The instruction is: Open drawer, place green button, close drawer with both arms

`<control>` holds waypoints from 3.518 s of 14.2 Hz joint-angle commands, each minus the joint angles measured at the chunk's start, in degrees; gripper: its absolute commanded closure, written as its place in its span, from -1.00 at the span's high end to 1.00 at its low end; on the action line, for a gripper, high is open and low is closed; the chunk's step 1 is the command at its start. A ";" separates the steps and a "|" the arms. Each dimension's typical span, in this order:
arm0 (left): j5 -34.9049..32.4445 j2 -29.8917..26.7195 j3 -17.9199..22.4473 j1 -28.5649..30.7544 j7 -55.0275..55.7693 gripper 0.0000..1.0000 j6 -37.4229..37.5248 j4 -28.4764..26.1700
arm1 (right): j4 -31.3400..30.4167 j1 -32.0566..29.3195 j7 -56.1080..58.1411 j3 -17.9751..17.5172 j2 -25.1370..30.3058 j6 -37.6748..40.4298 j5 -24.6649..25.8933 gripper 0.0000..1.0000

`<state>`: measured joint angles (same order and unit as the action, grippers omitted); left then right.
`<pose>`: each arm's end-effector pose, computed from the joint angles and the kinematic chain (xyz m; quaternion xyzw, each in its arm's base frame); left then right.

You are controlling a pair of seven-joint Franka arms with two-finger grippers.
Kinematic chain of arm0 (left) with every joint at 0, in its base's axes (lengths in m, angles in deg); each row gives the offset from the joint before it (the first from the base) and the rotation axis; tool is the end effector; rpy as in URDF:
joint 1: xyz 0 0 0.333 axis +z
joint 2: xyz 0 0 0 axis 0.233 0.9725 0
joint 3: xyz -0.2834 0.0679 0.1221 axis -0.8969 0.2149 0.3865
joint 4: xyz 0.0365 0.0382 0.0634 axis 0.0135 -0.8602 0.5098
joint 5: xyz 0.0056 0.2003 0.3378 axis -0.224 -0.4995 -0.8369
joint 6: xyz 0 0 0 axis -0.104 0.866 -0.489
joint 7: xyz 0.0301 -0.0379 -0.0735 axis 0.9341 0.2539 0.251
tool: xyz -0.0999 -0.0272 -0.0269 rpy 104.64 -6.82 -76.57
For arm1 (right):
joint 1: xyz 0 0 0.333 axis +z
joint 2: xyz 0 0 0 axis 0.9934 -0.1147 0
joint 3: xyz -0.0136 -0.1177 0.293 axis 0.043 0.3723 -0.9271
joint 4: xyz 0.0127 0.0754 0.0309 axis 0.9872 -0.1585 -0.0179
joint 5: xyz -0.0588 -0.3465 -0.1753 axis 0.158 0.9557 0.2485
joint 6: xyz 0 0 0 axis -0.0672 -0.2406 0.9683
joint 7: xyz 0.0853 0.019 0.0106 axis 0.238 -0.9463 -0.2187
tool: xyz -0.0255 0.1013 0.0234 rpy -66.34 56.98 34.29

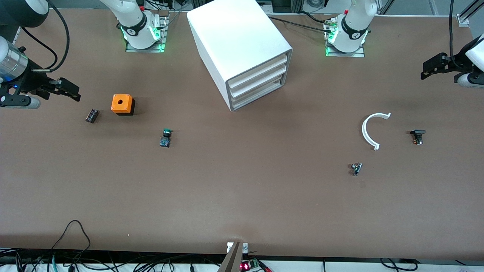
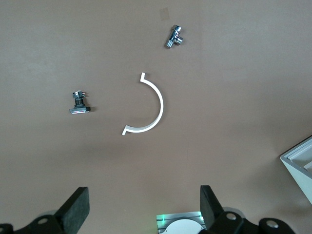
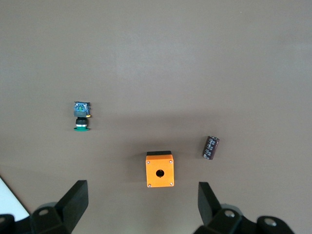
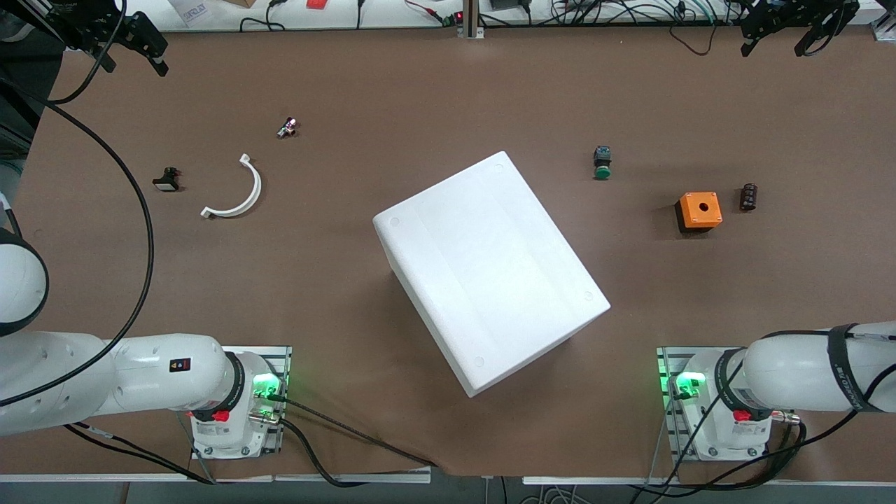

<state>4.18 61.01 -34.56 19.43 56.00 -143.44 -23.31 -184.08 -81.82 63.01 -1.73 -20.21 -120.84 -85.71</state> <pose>0.5080 0.0459 0.5960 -0.9967 0.0500 0.0639 0.0023 0.5493 0.0027 0.5570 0.9995 -0.0217 -0.0165 0.0147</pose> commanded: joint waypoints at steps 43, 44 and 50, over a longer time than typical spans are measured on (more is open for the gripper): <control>60.11 35.88 -16.82 -10.26 -18.57 0.97 -24.02 -21.08 | -7.22 12.90 -18.88 -2.77 -25.08 -32.75 -0.88 1.00; 60.82 35.88 -18.49 -10.34 -18.57 0.97 -25.95 -22.22 | -7.30 13.78 -20.46 -2.77 -25.87 -33.63 -0.88 1.00; 66.88 36.57 -25.62 -11.57 -18.66 0.77 -37.47 -25.58 | -9.49 15.02 -21.27 -2.77 -28.52 -36.52 -0.27 1.00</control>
<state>68.49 98.33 -58.98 8.23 38.70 -178.11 -47.15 -191.41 -67.23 42.22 -4.66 -48.80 -154.79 -85.99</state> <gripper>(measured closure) 0.044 0.000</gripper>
